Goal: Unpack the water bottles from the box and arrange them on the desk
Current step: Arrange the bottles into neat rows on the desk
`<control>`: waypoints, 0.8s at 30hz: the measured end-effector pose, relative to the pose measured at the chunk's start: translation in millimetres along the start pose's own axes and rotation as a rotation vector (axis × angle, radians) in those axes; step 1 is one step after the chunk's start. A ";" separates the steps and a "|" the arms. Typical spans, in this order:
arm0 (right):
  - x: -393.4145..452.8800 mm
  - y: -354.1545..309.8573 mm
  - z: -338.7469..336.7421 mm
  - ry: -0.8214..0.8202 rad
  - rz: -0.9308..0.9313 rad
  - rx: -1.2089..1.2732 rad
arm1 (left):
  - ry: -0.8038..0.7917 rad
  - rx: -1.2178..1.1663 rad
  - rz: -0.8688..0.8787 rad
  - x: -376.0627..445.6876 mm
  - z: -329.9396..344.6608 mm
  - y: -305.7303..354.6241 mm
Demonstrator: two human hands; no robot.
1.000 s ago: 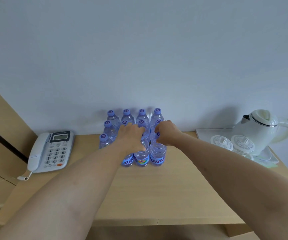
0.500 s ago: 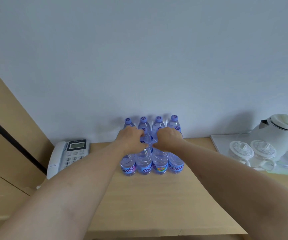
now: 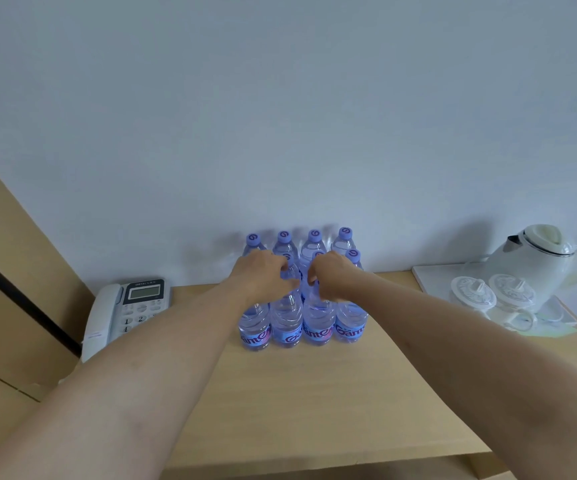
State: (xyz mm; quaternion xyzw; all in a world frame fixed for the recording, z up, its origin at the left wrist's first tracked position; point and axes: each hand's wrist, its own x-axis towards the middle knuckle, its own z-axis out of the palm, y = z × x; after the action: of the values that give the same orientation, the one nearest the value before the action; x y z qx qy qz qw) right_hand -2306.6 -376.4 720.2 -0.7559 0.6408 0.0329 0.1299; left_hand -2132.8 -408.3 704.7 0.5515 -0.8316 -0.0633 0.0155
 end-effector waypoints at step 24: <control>1.4 0.2 6.3 0.081 0.029 0.015 | 0.096 -0.015 -0.022 -16.6 -1.7 -7.6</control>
State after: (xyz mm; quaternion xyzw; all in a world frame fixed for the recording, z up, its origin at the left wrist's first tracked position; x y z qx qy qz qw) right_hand -2305.8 -376.3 713.8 -0.7463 0.6566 -0.0004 0.1090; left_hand -2119.2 -396.0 706.2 0.5631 -0.8232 -0.0432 0.0590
